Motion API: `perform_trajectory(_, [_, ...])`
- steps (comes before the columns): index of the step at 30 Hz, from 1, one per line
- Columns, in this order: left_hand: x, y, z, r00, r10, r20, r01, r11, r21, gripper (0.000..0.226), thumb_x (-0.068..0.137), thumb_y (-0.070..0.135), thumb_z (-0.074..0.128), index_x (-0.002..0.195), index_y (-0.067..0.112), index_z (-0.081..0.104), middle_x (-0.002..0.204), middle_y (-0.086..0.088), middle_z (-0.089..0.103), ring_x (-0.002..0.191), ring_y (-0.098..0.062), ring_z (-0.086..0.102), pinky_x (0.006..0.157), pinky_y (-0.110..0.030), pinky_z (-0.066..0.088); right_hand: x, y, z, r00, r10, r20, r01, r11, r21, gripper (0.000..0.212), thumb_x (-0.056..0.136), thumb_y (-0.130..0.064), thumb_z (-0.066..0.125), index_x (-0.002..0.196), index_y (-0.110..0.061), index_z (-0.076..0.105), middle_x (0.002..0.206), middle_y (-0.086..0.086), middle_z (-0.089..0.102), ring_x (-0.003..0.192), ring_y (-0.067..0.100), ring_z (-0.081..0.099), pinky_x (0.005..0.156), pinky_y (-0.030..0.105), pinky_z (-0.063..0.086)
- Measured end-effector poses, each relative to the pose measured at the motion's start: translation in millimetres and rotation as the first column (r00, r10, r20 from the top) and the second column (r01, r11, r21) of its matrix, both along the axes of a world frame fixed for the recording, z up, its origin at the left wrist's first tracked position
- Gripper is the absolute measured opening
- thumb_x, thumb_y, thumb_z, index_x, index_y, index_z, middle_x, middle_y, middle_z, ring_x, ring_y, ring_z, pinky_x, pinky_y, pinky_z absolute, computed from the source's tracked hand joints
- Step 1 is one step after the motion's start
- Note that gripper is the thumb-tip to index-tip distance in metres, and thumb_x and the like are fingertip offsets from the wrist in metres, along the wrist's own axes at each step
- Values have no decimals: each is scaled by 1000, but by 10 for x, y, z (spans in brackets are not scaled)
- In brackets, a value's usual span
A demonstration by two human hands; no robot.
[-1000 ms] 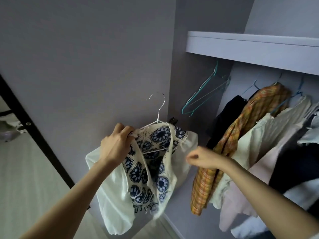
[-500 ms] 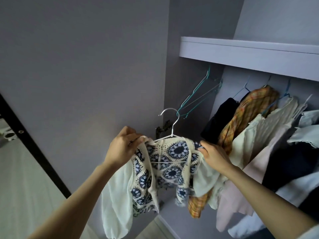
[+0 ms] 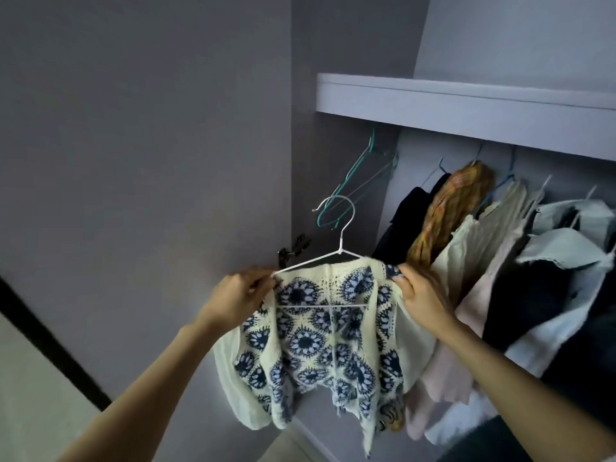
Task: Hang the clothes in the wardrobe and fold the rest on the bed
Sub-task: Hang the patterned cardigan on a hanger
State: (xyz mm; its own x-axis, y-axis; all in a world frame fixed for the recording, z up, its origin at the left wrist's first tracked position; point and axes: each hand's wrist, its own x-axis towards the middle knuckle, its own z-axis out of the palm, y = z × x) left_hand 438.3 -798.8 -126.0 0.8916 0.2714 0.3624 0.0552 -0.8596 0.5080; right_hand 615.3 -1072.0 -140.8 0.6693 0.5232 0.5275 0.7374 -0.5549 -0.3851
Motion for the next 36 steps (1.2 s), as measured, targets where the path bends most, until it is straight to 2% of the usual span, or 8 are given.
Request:
perform_trajectory(6, [231, -181, 96, 992, 1, 130, -16, 993, 114, 20, 96, 21, 54, 101, 9, 69, 98, -5, 71, 84, -30, 66, 70, -31, 45, -18, -9, -6, 993, 70, -93, -63, 995, 71, 9, 89, -2, 60, 87, 5, 65, 80, 12, 63, 75, 24, 57, 72, 35, 42])
perform_trajectory(12, [269, -127, 50, 977, 113, 179, -134, 985, 109, 16, 95, 11, 52, 99, 9, 67, 99, -5, 68, 83, -31, 65, 68, -37, 50, 68, -209, -27, 992, 35, -121, -27, 997, 70, 13, 89, 5, 56, 94, 7, 68, 83, 4, 61, 79, 20, 60, 71, 10, 36])
perform_trajectory(17, [281, -124, 90, 964, 142, 224, -182, 969, 169, 12, 94, 14, 55, 97, 12, 68, 95, -2, 66, 76, -30, 65, 61, -36, 48, 128, -457, 7, 994, -99, 41, 102, 992, -73, 12, 88, -4, 59, 86, 3, 69, 87, 13, 66, 75, 34, 65, 68, 42, 52])
perform_trajectory(20, [330, -187, 108, 961, 152, 231, -198, 961, 192, 13, 94, 16, 55, 97, 14, 68, 96, 0, 66, 72, -32, 65, 58, -38, 50, 109, -482, 23, 973, -230, 32, 230, 937, -263, 23, 86, -19, 58, 103, -13, 72, 111, -3, 65, 96, 25, 65, 87, 40, 48])
perform_trajectory(23, [351, -211, 106, 964, 68, 259, -129, 965, 227, 9, 92, 8, 59, 94, 9, 68, 92, -3, 67, 65, -32, 65, 52, -36, 51, 110, -495, 21, 976, -211, -48, 184, 925, -333, 42, 88, -25, 51, 130, -25, 55, 132, -8, 51, 119, 19, 51, 100, 36, 38])
perform_trajectory(27, [406, -240, 92, 964, 13, 266, -71, 975, 209, 9, 91, 6, 59, 90, 6, 68, 89, -4, 66, 65, -31, 64, 54, -34, 49, 98, -493, -33, 993, -38, -109, 2, 950, -311, 35, 94, -18, 51, 128, -17, 57, 122, -1, 56, 114, 17, 52, 94, 28, 36])
perform_trajectory(31, [574, -310, 51, 969, 27, 246, -61, 989, 133, 12, 93, 7, 56, 90, 5, 67, 88, -7, 64, 71, -31, 62, 61, -35, 47, 79, -594, 37, 969, 29, -247, -107, 945, -309, 15, 94, -17, 51, 105, -11, 59, 99, -3, 50, 91, 18, 55, 82, 37, 45])
perform_trajectory(36, [895, -458, 18, 983, 71, 172, -93, 987, 128, 15, 93, 11, 56, 94, 5, 70, 94, -14, 66, 85, -36, 61, 71, -41, 48, -49, -874, 61, 973, 4, -232, -75, 952, -298, 9, 94, -18, 48, 99, -15, 55, 92, -6, 53, 80, 17, 54, 73, 37, 46])
